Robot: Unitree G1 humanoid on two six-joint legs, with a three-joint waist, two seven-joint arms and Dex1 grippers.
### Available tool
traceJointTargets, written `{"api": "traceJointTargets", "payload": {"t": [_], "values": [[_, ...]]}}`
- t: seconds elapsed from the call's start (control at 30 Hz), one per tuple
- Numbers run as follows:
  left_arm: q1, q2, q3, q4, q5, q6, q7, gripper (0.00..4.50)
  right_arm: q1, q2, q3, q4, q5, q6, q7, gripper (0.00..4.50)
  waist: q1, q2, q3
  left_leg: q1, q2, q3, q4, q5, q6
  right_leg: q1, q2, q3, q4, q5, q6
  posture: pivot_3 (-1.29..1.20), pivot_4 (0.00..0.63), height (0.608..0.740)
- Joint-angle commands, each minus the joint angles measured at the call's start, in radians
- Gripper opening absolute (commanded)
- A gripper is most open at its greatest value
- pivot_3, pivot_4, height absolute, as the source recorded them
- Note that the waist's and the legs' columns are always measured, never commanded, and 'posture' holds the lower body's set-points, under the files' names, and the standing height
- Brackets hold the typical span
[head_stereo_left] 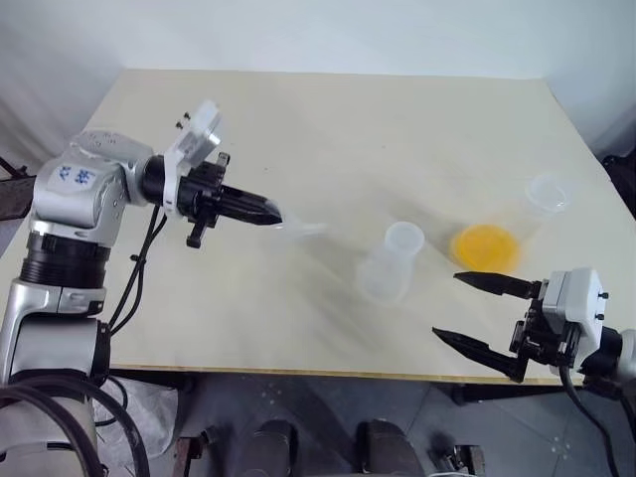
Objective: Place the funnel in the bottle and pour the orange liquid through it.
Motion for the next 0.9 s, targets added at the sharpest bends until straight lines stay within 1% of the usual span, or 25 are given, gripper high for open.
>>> {"api": "traceJointTargets", "payload": {"t": [0.03, 0.2, 0.37, 0.57, 0.73, 0.9], "values": [[-0.07, -0.025, -0.032, -0.01, -0.011, 0.057, -0.053, 0.03, -0.038, 0.016, -0.022, 0.008, 0.055, 0.012, -0.028, 4.5, -0.004, 0.0, 0.0, 0.0, 0.0, 0.0, 0.0, 0.0, 0.0, 0.0, 0.0, 0.0, 0.0, 0.0, 0.0, 0.0, 0.15, 0.74], [-0.2, -0.095, -0.116, 0.061, 0.026, 0.112, -0.058, 0.03, -0.085, 0.066, -0.043, 0.037, 0.127, 0.014, -0.066, 4.5, -0.004, 0.0, 0.0, 0.0, 0.0, 0.0, 0.0, 0.0, 0.0, 0.0, 0.0, -0.001, 0.0, 0.0, 0.0, 0.0, 0.15, 0.74], [-0.303, -0.153, -0.189, 0.169, 0.079, 0.135, -0.052, 0.03, -0.073, 0.075, -0.033, 0.016, 0.116, 0.004, -0.075, 4.5, -0.005, 0.0, 0.0, 0.0, 0.0, 0.0, 0.0, 0.0, 0.0, -0.001, 0.0, -0.001, 0.0, 0.0, 0.0, 0.0, 0.15, 0.74], [-0.444, -0.202, -0.277, 0.287, 0.131, 0.175, -0.099, 0.03, -0.035, 0.104, -0.026, -0.036, 0.107, -0.011, -0.102, 4.5, -0.006, -0.001, 0.0, -0.001, 0.0, 0.001, 0.0, 0.0, 0.0, -0.001, 0.0, -0.001, 0.001, 0.0, 0.0, 0.0, 0.15, 0.74], [-0.541, -0.222, -0.356, 0.377, 0.1, 0.222, -0.113, 0.03, -0.005, 0.123, -0.015, -0.067, 0.089, -0.021, -0.124, 4.5, -0.005, -0.001, 0.0, -0.001, 0.0, 0.001, 0.0, 0.0, 0.0, -0.001, 0.0, 0.0, 0.001, 0.0, 0.0, 0.0, 0.15, 0.74], [-0.583, -0.224, -0.454, 0.415, 0.034, 0.223, -0.113, 0.03, 0.022, 0.146, 0.004, -0.09, 0.068, -0.037, -0.141, 4.5, -0.006, -0.001, 0.0, -0.001, 0.0, 0.001, 0.0, 0.0, 0.0, -0.002, 0.0, 0.0, 0.001, 0.0, 0.0, 0.0, 0.15, 0.74]]}}
